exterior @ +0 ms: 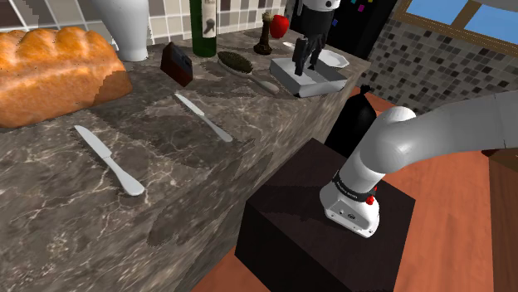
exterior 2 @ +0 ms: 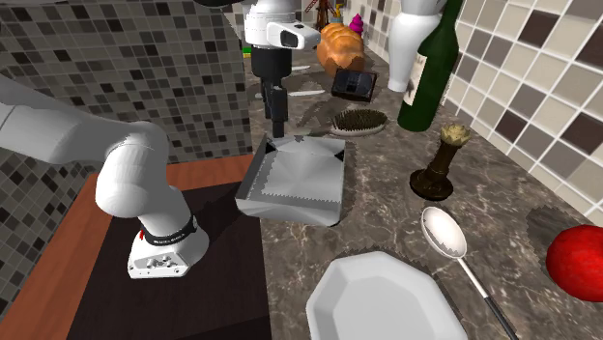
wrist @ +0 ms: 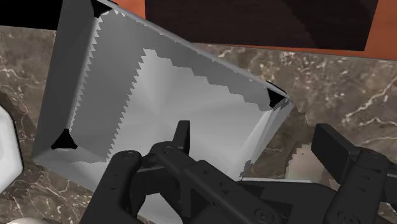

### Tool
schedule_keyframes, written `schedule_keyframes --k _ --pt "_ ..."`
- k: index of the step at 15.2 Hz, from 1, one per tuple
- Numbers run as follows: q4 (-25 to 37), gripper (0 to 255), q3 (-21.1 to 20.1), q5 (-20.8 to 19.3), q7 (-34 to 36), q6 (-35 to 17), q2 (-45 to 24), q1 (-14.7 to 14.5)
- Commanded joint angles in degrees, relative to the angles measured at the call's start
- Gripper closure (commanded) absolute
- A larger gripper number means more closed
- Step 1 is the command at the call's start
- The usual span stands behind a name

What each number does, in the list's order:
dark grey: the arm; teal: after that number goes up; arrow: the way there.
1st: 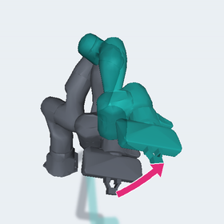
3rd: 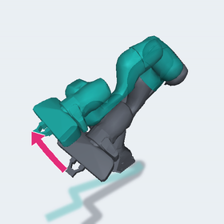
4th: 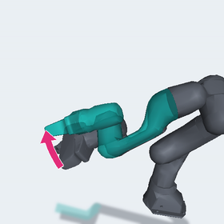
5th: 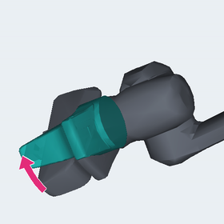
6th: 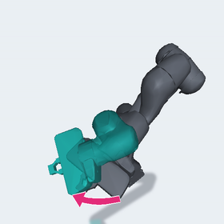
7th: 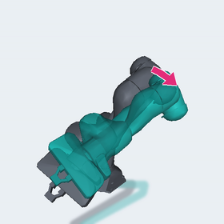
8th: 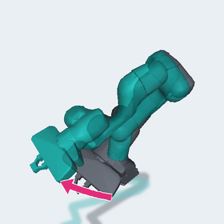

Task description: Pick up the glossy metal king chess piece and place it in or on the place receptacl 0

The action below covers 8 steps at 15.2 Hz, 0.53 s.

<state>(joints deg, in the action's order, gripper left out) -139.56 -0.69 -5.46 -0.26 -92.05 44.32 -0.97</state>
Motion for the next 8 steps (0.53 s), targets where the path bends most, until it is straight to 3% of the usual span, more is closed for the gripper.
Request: schedule_keyframes --k 1,8 --pt "0.0 0 0.0 0.0 0.0 0.0 0.0 0.0" --pt "10.5 0 3.1 -4.8 -5.1 -4.6 -13.2 1.7"
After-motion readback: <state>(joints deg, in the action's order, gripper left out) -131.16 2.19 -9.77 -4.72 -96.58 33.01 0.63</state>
